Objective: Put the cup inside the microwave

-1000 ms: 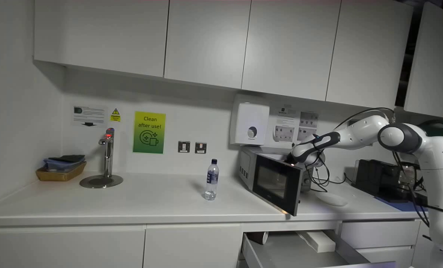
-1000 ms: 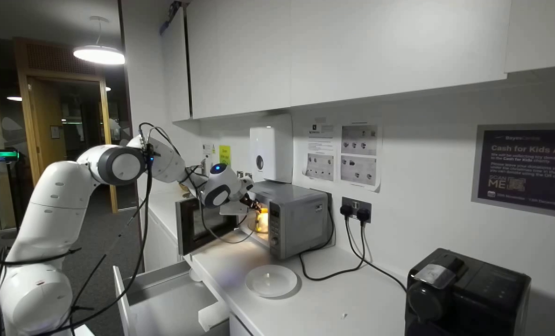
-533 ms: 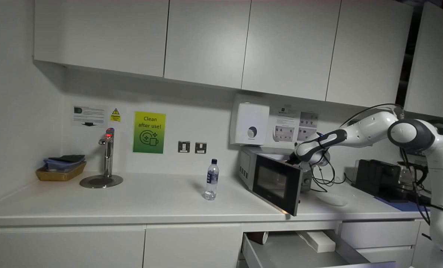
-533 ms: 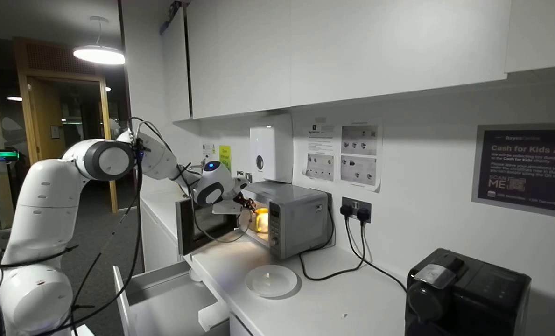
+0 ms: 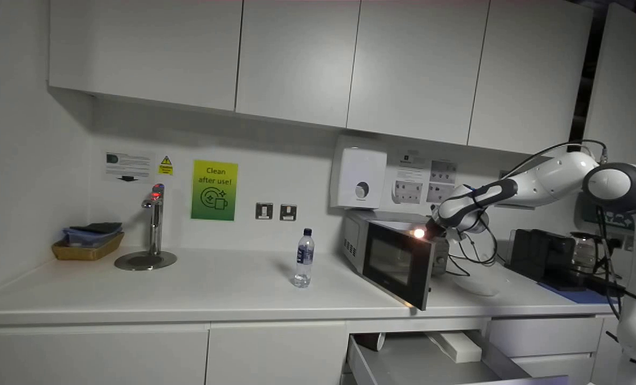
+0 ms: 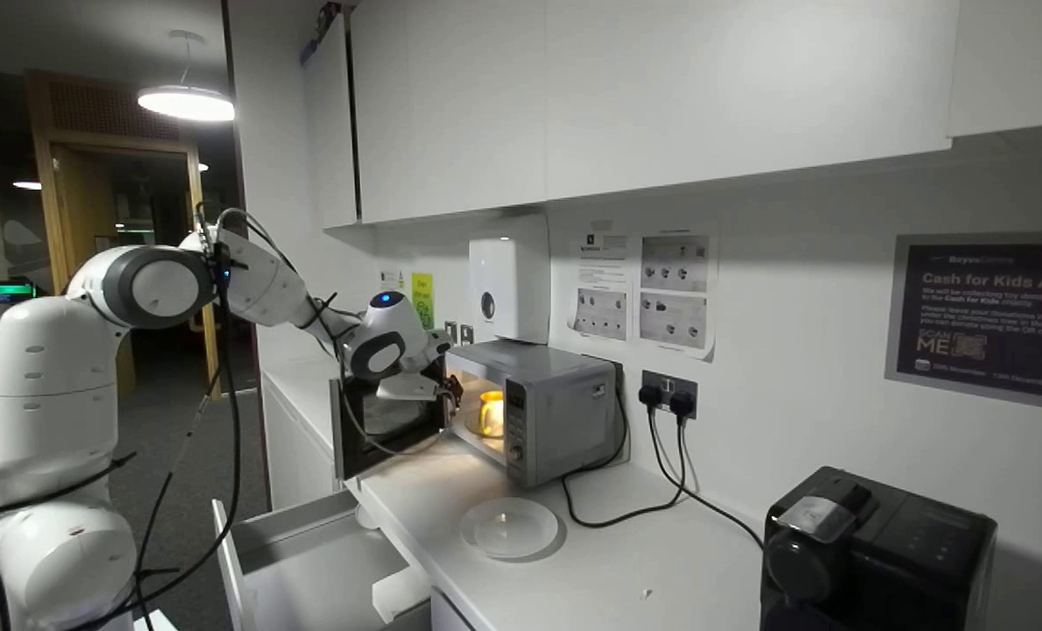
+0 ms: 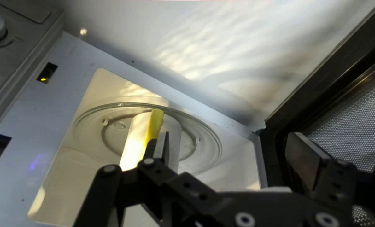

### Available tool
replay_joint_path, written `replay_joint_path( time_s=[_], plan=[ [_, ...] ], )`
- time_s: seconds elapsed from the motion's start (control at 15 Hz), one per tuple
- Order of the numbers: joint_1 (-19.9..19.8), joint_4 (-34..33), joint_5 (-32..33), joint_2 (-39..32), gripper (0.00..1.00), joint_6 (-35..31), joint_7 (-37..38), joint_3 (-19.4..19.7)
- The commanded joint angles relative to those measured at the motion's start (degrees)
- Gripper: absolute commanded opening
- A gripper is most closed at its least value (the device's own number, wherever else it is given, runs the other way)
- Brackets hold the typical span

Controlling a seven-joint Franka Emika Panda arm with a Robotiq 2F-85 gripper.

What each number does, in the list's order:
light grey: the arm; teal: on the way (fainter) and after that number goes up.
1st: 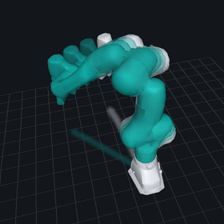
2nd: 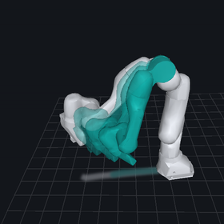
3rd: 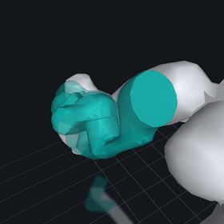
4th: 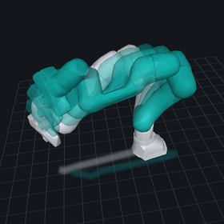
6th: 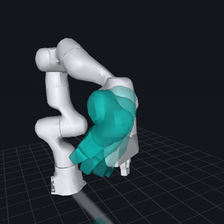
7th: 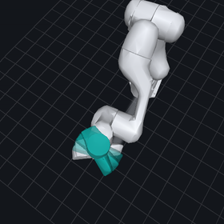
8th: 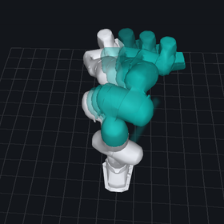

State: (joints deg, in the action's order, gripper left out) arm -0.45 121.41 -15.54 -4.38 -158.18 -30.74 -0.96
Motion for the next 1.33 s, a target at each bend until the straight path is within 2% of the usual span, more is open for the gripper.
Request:
replay_joint_path(
  time_s=[0.0, 0.33, 0.53, 1.27],
  plan=[
    [-0.94, 4.7, 5.74, 7.27, 1.0, 5.67, 4.03, 0.89],
    [-1.08, 5.48, 12.23, 13.61, 1.0, 13.37, 8.23, 2.64],
    [-0.92, 5.19, 12.99, 16.44, 1.0, 17.76, 9.2, 3.38],
    [-1.39, 7.6, 16.81, 27.3, 1.0, 24.8, 13.51, 4.4]
  ],
)
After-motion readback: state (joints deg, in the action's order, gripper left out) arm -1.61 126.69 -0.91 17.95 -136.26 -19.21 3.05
